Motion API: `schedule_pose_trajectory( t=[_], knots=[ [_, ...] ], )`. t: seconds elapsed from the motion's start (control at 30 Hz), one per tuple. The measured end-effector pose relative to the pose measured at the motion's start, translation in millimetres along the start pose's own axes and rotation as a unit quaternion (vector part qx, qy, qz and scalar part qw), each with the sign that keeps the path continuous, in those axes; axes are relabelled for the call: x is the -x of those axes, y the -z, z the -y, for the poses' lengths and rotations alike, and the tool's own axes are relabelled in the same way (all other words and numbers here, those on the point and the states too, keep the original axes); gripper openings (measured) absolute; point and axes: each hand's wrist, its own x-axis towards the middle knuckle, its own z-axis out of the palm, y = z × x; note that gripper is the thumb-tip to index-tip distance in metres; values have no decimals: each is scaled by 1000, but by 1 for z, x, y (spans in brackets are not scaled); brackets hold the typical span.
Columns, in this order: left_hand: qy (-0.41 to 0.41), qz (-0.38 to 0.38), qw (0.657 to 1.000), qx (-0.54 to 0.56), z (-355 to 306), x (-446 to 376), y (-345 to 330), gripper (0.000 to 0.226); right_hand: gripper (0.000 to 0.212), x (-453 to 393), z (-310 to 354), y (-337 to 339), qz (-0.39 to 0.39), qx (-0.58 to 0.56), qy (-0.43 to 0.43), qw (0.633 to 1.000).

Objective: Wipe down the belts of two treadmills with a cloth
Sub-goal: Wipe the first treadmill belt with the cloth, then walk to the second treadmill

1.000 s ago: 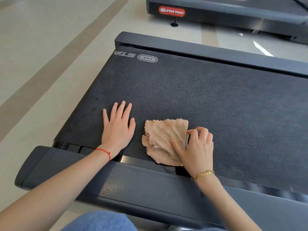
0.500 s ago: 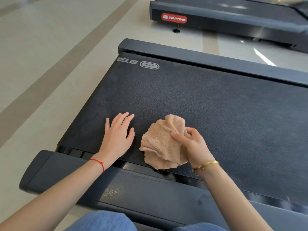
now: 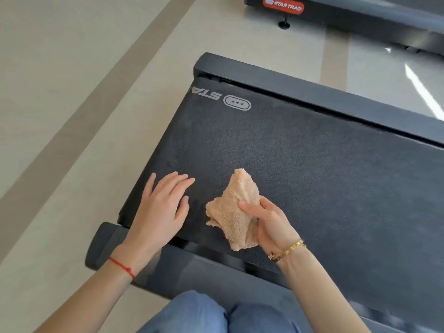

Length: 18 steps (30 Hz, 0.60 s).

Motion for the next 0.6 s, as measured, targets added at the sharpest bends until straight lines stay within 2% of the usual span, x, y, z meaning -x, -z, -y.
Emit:
schedule_pose_trajectory(
  t=[0.23,0.4,0.6],
  knots=[
    [55,3,998,9,-44,18,156,41,58,105,79,-79,-36,112,48,992],
    [90,5,996,7,-76,35,281,41,39,194,139,-144,-26,218,132,967],
    [130,-21,991,0,-124,64,437,38,45,309,212,-212,1,293,179,939]
  ],
)
